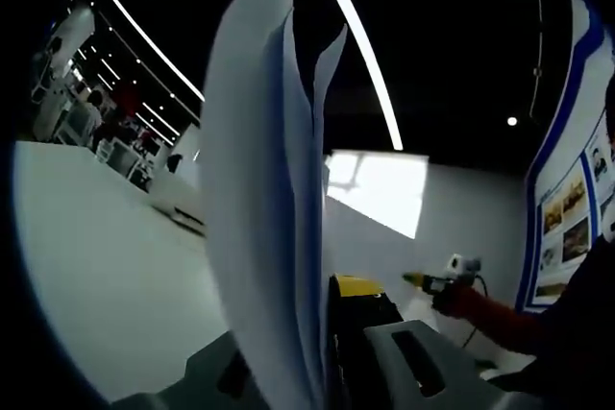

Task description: Organize the stack of printing papers by aligning and flattening the scattered papers on the table

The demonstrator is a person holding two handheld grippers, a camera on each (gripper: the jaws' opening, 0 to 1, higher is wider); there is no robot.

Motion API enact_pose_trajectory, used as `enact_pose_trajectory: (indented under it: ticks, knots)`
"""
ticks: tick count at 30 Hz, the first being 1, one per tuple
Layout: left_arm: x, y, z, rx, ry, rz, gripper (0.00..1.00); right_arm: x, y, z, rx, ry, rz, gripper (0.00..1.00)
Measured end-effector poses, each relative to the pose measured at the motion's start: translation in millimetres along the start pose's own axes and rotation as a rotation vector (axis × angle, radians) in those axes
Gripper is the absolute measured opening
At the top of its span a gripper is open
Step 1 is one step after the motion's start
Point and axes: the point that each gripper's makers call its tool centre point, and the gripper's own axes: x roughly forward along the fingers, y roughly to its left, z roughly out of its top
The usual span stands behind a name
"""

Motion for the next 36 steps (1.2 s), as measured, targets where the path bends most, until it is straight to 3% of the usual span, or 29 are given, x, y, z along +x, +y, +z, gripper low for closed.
enact_pose_trajectory:
  ticks: [6, 12, 18, 23, 31, 36]
  knots:
    - [0, -0.5, -0.5, -0.001, 0.002, 0.003, 0.06, -4, 23, 48.0, 0.062, -0.114, 0.021, 0.0]
    - [-1, -1.5, -0.6, 0.001, 0.002, 0.004, 0.06, -3, 29, 76.1, 0.109, -0.182, 0.061, 0.0]
    - [0, -2.0, -1.1, 0.002, 0.005, 0.006, 0.06, -1, 29, 91.5, 0.1, -0.218, 0.067, 0.0]
    - [0, -0.4, -0.4, 0.002, 0.002, 0.015, 0.06, -5, 48, 107.4, 0.083, -0.255, 0.109, 0.0]
    - [-1, 2.3, 0.2, -0.003, -0.002, 0.026, 0.06, -10, 79, 133.5, 0.147, -0.35, 0.209, 0.0]
    - [-1, 3.9, 2.3, -0.011, -0.014, 0.027, 0.06, -6, 94, 130.8, 0.186, -0.36, 0.245, 0.0]
